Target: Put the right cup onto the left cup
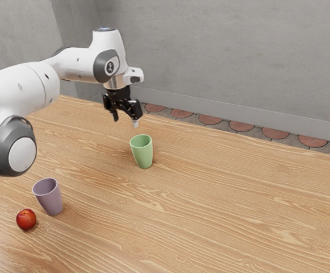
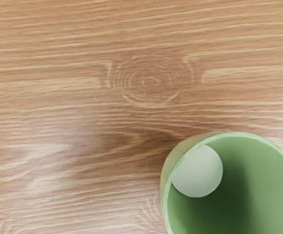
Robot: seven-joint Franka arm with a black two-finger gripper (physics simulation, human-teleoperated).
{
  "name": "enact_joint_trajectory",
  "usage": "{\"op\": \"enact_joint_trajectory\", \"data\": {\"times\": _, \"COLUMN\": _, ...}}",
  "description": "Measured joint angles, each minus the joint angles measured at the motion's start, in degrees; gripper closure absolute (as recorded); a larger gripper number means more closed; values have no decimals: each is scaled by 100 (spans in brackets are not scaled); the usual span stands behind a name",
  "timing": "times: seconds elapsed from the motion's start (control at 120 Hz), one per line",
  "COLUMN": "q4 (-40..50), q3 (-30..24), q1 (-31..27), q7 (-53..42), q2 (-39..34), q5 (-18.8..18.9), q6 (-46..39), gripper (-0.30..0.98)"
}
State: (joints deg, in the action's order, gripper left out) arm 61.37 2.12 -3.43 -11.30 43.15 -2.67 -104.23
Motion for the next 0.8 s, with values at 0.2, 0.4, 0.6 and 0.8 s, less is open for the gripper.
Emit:
{"op": "enact_joint_trajectory", "data": {"times": 0.2, "q4": 0, "q3": -1, "q1": -31, "q7": -12, "q2": 393, "q5": -67, "q6": -275, "gripper": 0}}
{"op": "enact_joint_trajectory", "data": {"times": 0.4, "q4": 12, "q3": 8, "q1": -43, "q7": -19, "q2": 617, "q5": -129, "q6": -466, "gripper": 0}}
{"op": "enact_joint_trajectory", "data": {"times": 0.6, "q4": 14, "q3": 43, "q1": -44, "q7": -10, "q2": 631, "q5": -246, "q6": -553, "gripper": 8}}
{"op": "enact_joint_trajectory", "data": {"times": 0.8, "q4": 54, "q3": 20, "q1": -30, "q7": 8, "q2": 640, "q5": -274, "q6": -587, "gripper": 49}}
